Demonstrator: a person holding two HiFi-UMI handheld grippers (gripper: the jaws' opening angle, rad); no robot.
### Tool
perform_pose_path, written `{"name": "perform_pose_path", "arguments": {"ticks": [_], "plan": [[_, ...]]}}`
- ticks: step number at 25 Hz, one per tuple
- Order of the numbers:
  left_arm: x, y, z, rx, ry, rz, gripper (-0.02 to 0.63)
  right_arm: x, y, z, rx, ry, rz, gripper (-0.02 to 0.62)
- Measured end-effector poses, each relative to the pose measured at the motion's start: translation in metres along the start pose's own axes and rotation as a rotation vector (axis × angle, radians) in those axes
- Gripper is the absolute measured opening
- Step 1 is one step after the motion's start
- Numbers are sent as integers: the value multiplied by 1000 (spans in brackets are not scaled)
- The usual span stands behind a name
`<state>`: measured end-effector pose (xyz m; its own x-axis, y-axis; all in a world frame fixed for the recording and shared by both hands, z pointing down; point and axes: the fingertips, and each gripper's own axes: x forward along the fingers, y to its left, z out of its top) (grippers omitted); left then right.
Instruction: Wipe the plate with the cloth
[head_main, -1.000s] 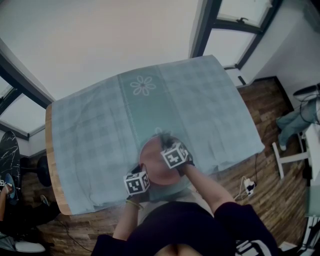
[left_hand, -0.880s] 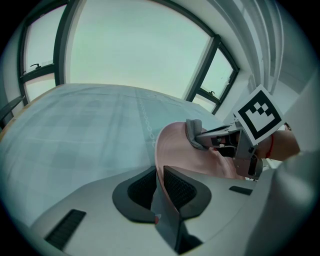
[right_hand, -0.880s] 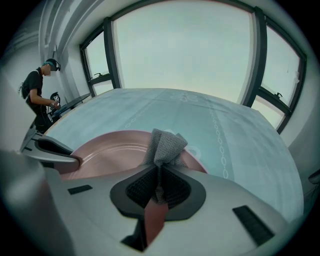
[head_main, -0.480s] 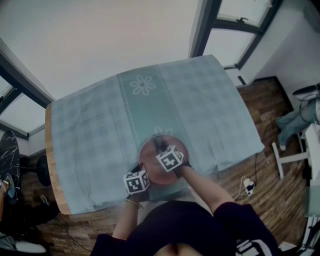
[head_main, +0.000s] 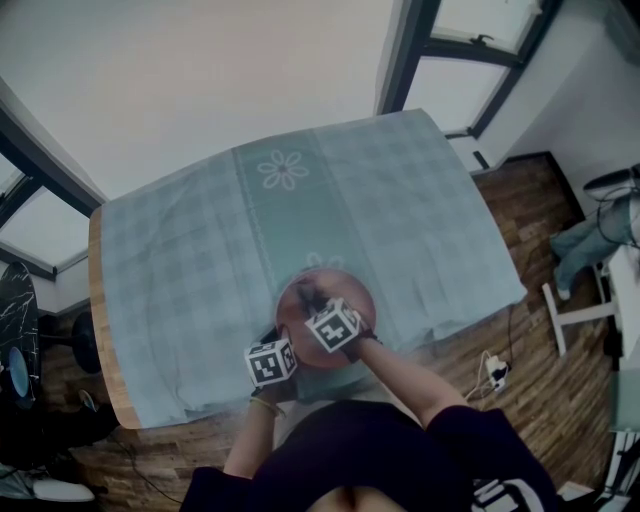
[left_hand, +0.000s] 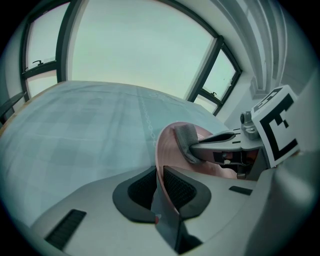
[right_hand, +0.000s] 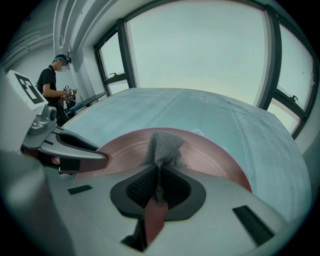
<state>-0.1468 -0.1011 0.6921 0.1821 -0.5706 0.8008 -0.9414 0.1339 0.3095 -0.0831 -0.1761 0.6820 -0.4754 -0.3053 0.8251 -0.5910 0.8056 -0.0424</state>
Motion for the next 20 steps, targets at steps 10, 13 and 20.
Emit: {"name": "perform_pose_path", "arguments": {"ticks": [10, 13, 20], "plan": [[1, -2, 2, 0, 3, -11, 55, -5, 29, -7, -6, 10, 58, 32], [1, -2, 1, 0, 4, -12, 55, -5, 35, -8, -3, 3, 70, 32], [2, -2, 1, -1, 4, -14, 55, -9, 51, -14, 6, 16, 102, 32]]}}
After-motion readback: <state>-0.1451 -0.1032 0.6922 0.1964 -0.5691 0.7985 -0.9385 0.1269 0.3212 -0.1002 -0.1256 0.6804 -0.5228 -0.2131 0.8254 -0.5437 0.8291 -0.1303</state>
